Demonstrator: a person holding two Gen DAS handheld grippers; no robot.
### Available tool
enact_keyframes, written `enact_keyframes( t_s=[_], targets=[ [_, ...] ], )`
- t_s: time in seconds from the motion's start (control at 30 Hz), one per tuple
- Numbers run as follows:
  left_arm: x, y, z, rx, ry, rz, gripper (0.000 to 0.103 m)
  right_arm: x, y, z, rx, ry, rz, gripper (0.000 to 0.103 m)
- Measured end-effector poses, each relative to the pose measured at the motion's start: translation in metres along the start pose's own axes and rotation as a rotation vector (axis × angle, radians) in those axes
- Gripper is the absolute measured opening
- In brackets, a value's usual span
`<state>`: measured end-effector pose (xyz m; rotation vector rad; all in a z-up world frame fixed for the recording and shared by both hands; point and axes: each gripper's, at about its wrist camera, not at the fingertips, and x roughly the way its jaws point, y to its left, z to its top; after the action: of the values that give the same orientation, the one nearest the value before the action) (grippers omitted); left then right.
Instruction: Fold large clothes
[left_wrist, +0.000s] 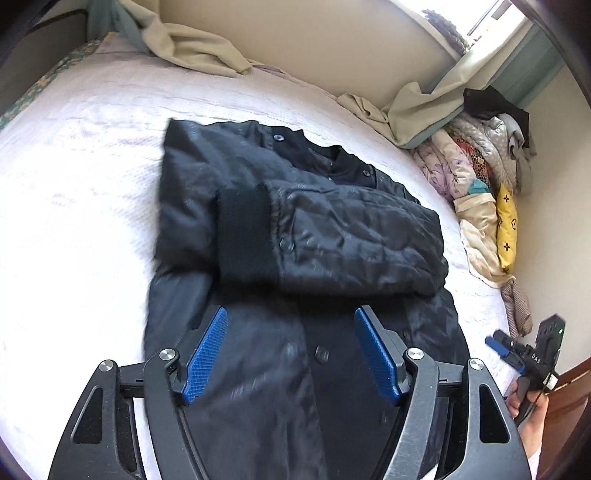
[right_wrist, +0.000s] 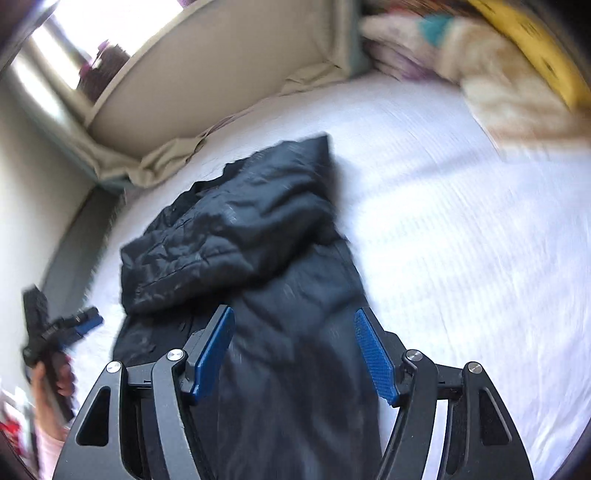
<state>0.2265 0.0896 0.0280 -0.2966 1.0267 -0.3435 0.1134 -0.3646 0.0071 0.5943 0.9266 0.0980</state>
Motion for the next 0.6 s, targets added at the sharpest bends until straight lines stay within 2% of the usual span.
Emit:
enact_keyframes(
  t_s=[0.13,0.27,0.37,0.6],
  targets=[
    [-0.022,0.018,-0.044,-0.036,-0.002,0.012,0.080,-0.016,-0.025,-0.035,0.064,0.037,0.016,0.066],
    [-0.030,0.041,-0.086,-0.112,0.049,0.039,0.080,-0.021,-0.039,-0.069,0.145,0.094,0.056,0.066],
    [-0.037,0.053,-0.112,-0.143,0.068,0.064,0.080,-0.025,-0.043,-0.086,0.150,0.120,0.048,0.066],
    [-0.039,0.063,-0.157,-0.179,0.117,0.064,0.080,-0.028,-0.059,-0.116,0.209,0.149,0.041,0.068]
  ],
)
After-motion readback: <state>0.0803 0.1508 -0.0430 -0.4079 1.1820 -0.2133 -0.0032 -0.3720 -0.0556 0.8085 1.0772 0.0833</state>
